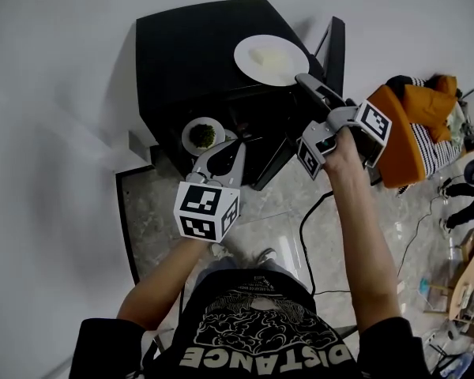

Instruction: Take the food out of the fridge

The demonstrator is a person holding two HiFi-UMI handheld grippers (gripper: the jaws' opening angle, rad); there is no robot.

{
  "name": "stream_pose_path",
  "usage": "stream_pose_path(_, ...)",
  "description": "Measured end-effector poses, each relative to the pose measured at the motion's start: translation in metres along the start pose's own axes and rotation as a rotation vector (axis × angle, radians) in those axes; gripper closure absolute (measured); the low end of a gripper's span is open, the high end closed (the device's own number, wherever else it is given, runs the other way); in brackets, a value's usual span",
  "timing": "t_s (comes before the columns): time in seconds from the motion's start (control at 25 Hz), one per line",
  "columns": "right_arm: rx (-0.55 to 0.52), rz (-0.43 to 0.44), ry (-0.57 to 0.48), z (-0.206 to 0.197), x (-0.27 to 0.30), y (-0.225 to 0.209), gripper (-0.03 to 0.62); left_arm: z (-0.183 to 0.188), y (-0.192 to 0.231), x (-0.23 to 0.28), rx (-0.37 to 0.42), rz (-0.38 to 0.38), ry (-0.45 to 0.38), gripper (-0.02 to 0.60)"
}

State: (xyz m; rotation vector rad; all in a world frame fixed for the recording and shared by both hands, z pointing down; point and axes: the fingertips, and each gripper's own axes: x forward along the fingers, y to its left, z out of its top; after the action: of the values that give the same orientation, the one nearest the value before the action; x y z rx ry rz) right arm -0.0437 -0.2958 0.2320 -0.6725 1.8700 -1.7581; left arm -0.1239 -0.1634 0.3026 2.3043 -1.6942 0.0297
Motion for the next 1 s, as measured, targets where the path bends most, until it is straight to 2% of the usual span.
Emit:
stream_pose_path(0.12,-0.075,0.014,-0.001,-0.002,-0.020,0.005,0.500,0.001,-0.006,-0.001,-0.005,0.011,-0.003,0.579)
stream_pose_path(0.2,-0.174,0.024,-0.005,-0.006,-0.042,0.010,0.500,-0.002,-0.016,-0.006,-0.004,0.014,-0.008,0.580)
stream_pose_path(0.28,-0.318,0.030,0.007,-0.015,-0.059,0.014,0.500,-0.006,-0.023,-0.009,-0.006,0.029,-0.011,0.580)
stream_pose_path(0.4,-0.558,0.033,0.083,-0.042,-0.071,0.013,0.505,-0.011,-0.027,-0.013,-0.009,0.084,-0.009,0.580)
stream_pose_path(0.56,-0.841,-0.060,0.171,-0.073,-0.093,-0.013,0.548,-0.017,-0.043,-0.019,-0.010,0.141,-0.006,0.580)
stream_pose_path(0.64,-0.964,-0.063,0.225,-0.088,-0.104,-0.025,0.556,-0.020,-0.054,-0.022,-0.013,0.160,-0.007,0.580)
stream_pose_path(0.8,-1.113,-0.085,0.317,-0.111,-0.125,-0.051,0.565,-0.028,-0.074,-0.028,-0.015,0.196,-0.002,0.580)
stream_pose_path(1.0,-1.231,-0.097,0.385,-0.129,-0.146,-0.073,0.571,-0.042,-0.088,-0.041,-0.020,0.248,0.009,0.580)
